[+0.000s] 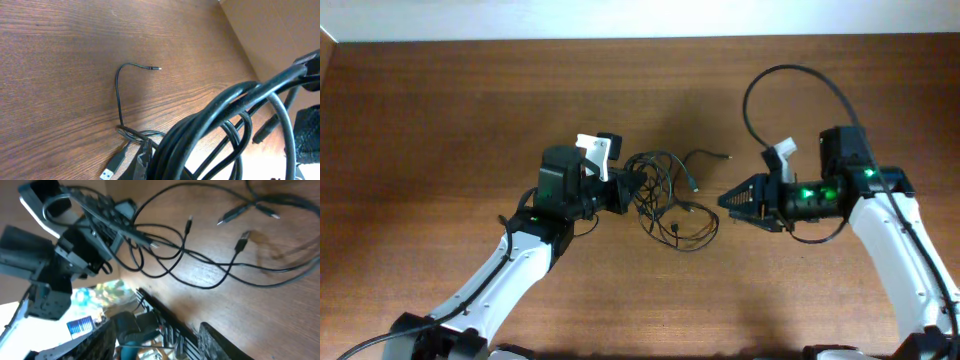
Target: Untangle cables
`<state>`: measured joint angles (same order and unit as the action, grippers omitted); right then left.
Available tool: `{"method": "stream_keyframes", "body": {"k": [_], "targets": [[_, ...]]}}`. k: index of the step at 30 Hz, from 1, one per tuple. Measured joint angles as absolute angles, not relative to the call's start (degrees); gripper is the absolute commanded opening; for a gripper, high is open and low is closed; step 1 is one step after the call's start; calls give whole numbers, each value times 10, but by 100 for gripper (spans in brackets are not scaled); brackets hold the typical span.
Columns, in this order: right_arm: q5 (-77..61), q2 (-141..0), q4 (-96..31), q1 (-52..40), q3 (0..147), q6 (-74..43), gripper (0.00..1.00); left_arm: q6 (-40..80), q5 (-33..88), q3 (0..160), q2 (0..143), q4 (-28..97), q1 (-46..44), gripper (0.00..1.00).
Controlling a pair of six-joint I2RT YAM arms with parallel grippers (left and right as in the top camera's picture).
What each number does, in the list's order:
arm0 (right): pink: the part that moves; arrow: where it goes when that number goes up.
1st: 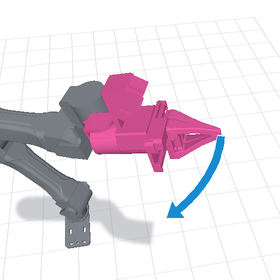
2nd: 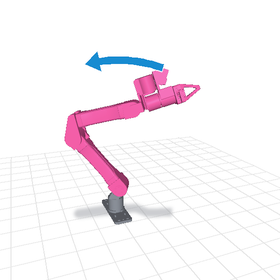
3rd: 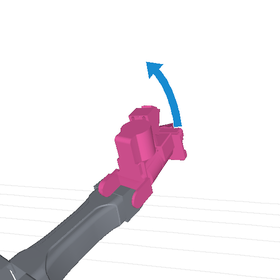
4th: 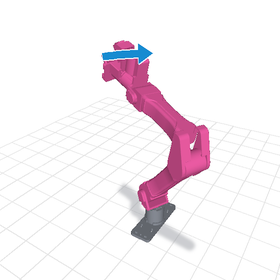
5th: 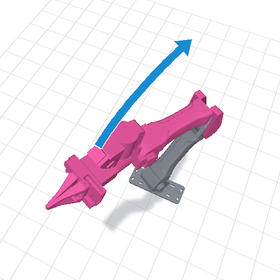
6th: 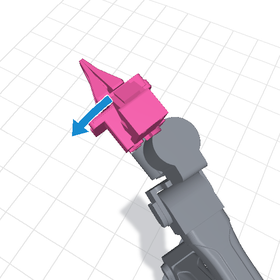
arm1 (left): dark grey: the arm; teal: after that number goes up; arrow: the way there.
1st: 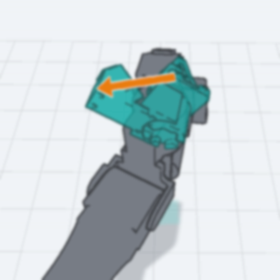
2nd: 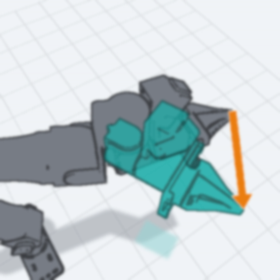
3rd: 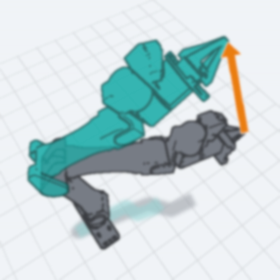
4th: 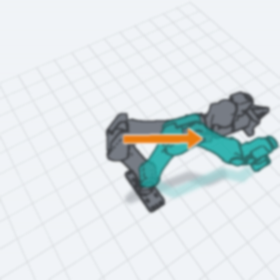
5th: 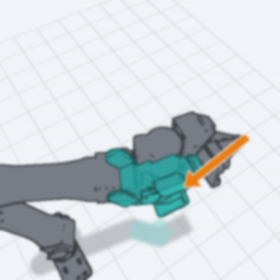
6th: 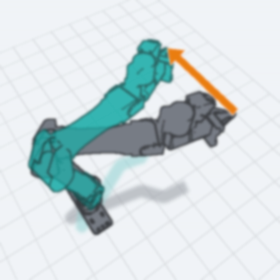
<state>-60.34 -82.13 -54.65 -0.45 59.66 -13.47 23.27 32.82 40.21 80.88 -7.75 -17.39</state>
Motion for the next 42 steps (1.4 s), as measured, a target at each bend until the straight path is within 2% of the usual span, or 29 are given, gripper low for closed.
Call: {"method": "stream_keyframes", "body": {"k": [6,10,17,20,23,24,25,26,29,36,42], "targets": [[-598,-821,-331,-152,596,-236,45,189,301,404,809,-54,-174,0],[-554,-821,-232,-183,595,-349,45,177,283,404,809,-20,-174,0],[-416,-825,-177,-229,596,-538,45,175,274,404,809,-13,-174,0],[-384,-847,-108,-260,596,-585,45,175,272,404,809,-12,-174,0],[-352,-865,-100,-271,596,-628,44,175,272,404,809,-13,-174,0],[-342,-874,-94,-272,596,-643,36,175,272,404,809,-12,-174,0],[-336,-882,-85,-272,596,-656,20,175,272,404,809,-12,-174,0],[-329,-896,-70,-272,596,-665,4,175,272,404,809,-12,-174,0],[-314,-917,-58,-272,596,-677,4,175,270,404,809,-10,-174,0],[-268,-926,-166,-220,596,-647,4,175,270,404,775,-11,-151,0],[-352,-926,-161,-161,596,-547,4,175,258,404,728,-15,-141,0]]}}
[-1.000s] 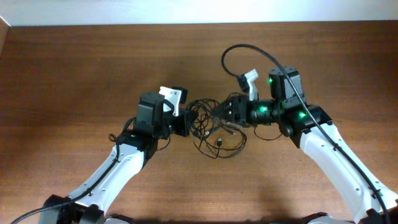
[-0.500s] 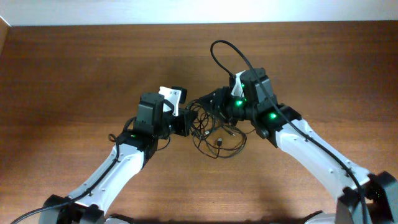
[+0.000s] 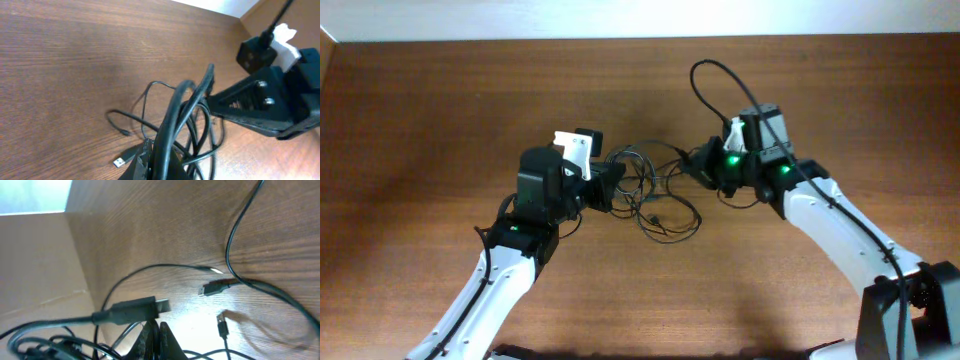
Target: Untangle cables
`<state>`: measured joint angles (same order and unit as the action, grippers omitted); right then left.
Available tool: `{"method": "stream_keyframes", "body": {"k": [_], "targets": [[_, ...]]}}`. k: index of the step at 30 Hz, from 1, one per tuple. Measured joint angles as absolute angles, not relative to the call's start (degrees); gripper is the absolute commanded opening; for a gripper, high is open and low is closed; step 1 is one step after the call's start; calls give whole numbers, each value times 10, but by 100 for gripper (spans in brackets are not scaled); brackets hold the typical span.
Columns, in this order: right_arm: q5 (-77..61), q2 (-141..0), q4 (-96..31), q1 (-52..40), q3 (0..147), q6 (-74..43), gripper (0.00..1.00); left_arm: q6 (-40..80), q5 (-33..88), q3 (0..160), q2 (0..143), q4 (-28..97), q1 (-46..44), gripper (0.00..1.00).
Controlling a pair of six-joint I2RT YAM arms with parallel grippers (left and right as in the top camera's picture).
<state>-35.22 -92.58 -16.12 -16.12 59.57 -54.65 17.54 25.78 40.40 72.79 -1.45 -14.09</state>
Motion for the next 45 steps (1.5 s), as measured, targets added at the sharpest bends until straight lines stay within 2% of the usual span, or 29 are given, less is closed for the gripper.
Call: {"method": "stream_keyframes", "body": {"k": [5,12,14,16,17,23,30,37,42,45], "targets": [[-379,-926,-237,-93,596,-477,4,200,196,404,728,-10,-142,0],[-316,-927,-333,-70,597,-432,4,425,130,404,727,-10,-135,0],[-330,-927,-337,-71,597,-416,13,462,125,404,727,-11,-133,0],[-361,-927,-336,-74,597,-388,34,480,123,404,727,-10,-131,0],[-385,-927,-334,-80,597,-370,38,489,121,404,727,-10,-131,0],[-467,-927,-320,-146,597,-283,38,557,119,404,727,-8,-131,0],[-475,-927,-169,-160,596,-267,40,581,138,404,727,-3,-131,0],[-381,-927,-158,-227,596,-267,39,582,146,404,727,-2,-131,0],[-285,-929,-134,-302,596,-277,25,582,148,404,727,-2,-131,0],[-218,-929,-133,-312,596,-301,25,582,155,404,727,-3,-131,0]]}}
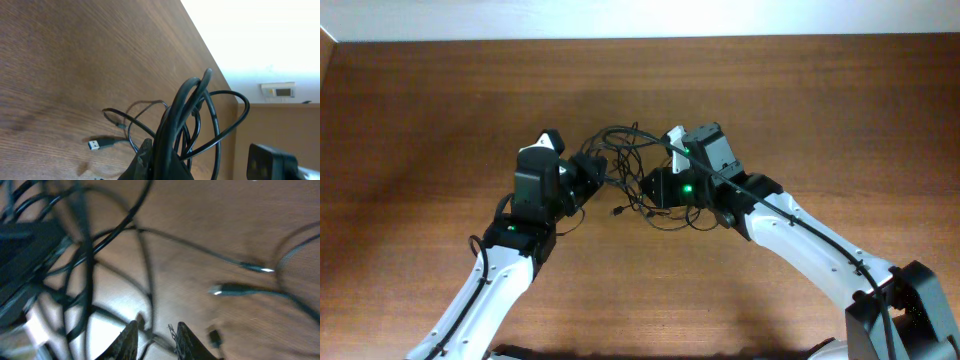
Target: Untangle cables
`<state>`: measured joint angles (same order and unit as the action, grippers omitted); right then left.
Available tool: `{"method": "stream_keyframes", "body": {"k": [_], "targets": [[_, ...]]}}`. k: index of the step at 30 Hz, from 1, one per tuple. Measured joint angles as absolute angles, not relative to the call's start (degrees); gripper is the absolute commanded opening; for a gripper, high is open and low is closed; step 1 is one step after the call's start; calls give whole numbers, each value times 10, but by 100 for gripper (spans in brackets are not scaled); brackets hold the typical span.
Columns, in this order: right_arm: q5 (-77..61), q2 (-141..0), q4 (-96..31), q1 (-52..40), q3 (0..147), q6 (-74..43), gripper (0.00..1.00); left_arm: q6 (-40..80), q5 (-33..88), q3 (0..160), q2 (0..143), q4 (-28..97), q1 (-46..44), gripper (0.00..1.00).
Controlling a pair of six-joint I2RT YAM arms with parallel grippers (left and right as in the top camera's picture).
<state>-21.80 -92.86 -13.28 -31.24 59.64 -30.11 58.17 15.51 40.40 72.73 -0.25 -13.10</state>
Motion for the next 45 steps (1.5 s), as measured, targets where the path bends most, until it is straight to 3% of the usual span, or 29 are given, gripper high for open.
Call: {"method": "stream_keyframes", "body": {"k": [7,12,15,20,24,26,30,33,38,45], "targets": [[-159,-929,-118,-312,596,-328,27,582,183,404,727,-3,-131,0],[-145,-933,-141,-312,597,-332,4,588,187,404,727,-3,-131,0],[-40,-947,-194,-310,597,-339,4,589,197,404,727,-3,-131,0],[55,-950,-213,-246,597,-353,15,561,227,404,727,7,-131,0],[77,-950,-239,-204,597,-359,40,496,266,404,727,10,-131,0],[73,-950,-262,-195,597,-361,47,433,291,404,727,10,-131,0],[-23,-941,-277,-191,597,-342,53,319,327,404,727,10,-131,0],[-185,-922,-277,-190,597,-298,54,261,333,404,727,9,-131,0],[-423,-896,-277,-190,597,-270,49,229,330,404,727,9,-131,0],[-511,-893,-277,-197,597,-268,45,233,291,404,727,9,-131,1]]}}
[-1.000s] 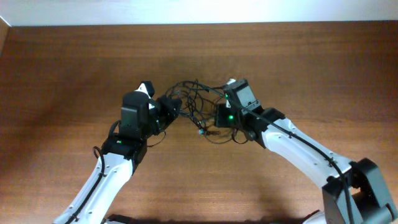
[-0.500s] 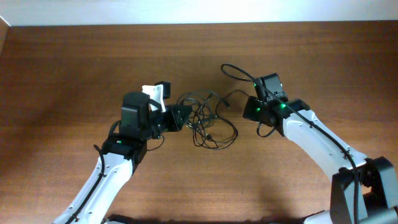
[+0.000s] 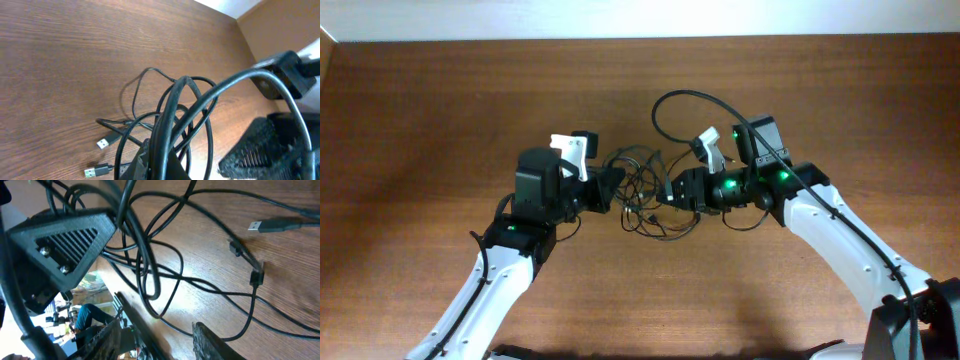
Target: Untangle cables
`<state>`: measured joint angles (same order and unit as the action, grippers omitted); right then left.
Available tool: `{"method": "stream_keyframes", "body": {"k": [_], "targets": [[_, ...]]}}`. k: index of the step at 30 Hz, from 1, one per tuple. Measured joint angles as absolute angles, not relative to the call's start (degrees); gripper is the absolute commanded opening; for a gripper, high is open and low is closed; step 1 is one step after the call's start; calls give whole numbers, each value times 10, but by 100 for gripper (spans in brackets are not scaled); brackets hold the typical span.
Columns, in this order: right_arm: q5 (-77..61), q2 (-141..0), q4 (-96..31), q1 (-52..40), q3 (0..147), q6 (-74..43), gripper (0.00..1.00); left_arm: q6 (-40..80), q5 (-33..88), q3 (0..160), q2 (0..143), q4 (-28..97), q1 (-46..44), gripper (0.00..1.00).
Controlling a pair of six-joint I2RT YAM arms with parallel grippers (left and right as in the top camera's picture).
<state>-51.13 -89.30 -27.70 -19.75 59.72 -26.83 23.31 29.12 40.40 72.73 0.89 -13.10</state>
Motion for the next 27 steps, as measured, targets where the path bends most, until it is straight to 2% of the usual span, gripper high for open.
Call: {"method": "stream_keyframes", "body": {"k": [1,2,4,5,6,7,9,10,11,12,15,17,18,20,21,23,27], "targets": [[-510,-893,-277,-199,597,-270,38,237,286,404,727,9,-131,4],[-509,-893,-273,-199,597,-272,31,244,281,404,727,9,-131,14],[-506,-893,-256,-199,597,-275,29,256,277,404,727,9,-131,25],[-506,-893,-241,-199,597,-276,38,257,276,404,727,9,-131,29],[-505,-893,-227,-199,597,-277,56,258,275,404,727,10,-131,29],[-504,-893,-213,-199,597,-280,66,262,275,404,727,10,-131,28],[-482,-893,-214,-199,597,-293,70,267,274,404,727,10,-131,31],[-463,-893,-226,-199,597,-305,70,284,274,404,727,9,-131,27],[-437,-893,-244,-200,597,-323,70,300,274,404,727,9,-131,9],[-420,-893,-259,-200,597,-335,70,316,274,404,727,7,-131,0],[-383,-893,-290,-200,597,-370,72,352,272,404,727,7,-131,0],[-374,-893,-307,-200,597,-386,78,390,272,404,727,5,-131,4],[-371,-893,-317,-200,597,-389,84,417,272,404,727,-3,-131,2],[-366,-893,-350,-200,597,-407,87,476,271,404,727,-36,-131,0],[-362,-893,-375,-200,598,-416,93,503,266,404,727,-46,-131,0],[-342,-892,-426,-200,598,-433,97,565,253,404,727,-66,-131,0],[-267,-892,-504,-200,597,-470,99,670,205,405,727,-58,-131,0]]}}
